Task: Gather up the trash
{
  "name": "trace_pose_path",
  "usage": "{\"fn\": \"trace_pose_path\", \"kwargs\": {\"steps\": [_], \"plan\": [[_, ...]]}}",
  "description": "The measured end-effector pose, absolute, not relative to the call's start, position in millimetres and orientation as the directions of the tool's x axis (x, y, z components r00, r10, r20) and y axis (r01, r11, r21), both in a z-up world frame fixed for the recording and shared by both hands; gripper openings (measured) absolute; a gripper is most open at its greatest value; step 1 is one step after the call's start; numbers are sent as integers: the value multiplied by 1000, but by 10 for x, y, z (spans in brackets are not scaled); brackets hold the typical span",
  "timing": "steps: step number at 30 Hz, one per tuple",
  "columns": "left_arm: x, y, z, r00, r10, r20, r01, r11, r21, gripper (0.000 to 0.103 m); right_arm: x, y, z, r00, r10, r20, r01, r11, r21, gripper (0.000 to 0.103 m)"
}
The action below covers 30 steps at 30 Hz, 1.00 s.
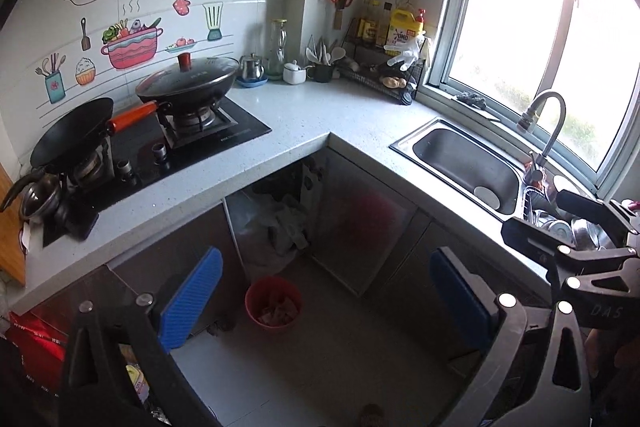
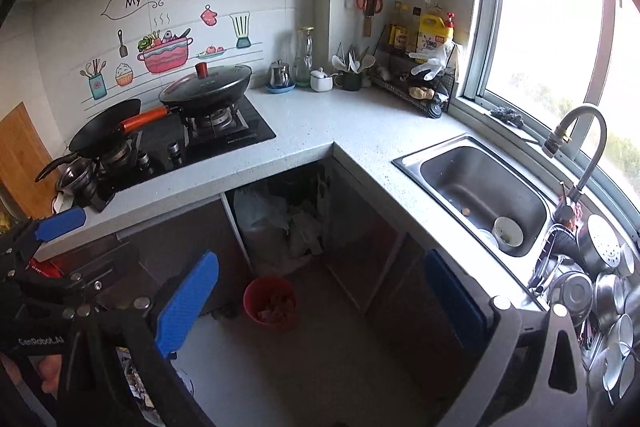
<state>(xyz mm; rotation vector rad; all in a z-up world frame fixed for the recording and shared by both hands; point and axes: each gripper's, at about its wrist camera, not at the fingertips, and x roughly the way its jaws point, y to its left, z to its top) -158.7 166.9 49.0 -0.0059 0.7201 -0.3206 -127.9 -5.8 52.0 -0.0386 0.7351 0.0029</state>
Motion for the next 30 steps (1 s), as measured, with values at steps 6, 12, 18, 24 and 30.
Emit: {"fn": "trace_pose_path", "kwargs": {"steps": [6,12,18,24,30], "plan": [[-1737,1606,504,712,-289,-640,290,951,-107,103,-1436,-60,540,738,-8,-674,-15,999,-28,103],[-1800,1597,518,714,-289,-638,296,950,-99,103,-1532,-11,554,744,-12,-668,-3,1000,-22,103],[-1826,1621,530,722,-286,-631,298,950,-89,103,-1593,81,568,750,-18,-661,8,1000,-19,103],[-1836,1635,543,717,-281,-638,298,951,-83,103,-1622,153,563,751,-25,-660,13,1000,-23,103],[-1848,1649,562,724,-272,-634,301,952,-64,103,-1668,218,558,758,-32,-651,20,999,-26,102]]}}
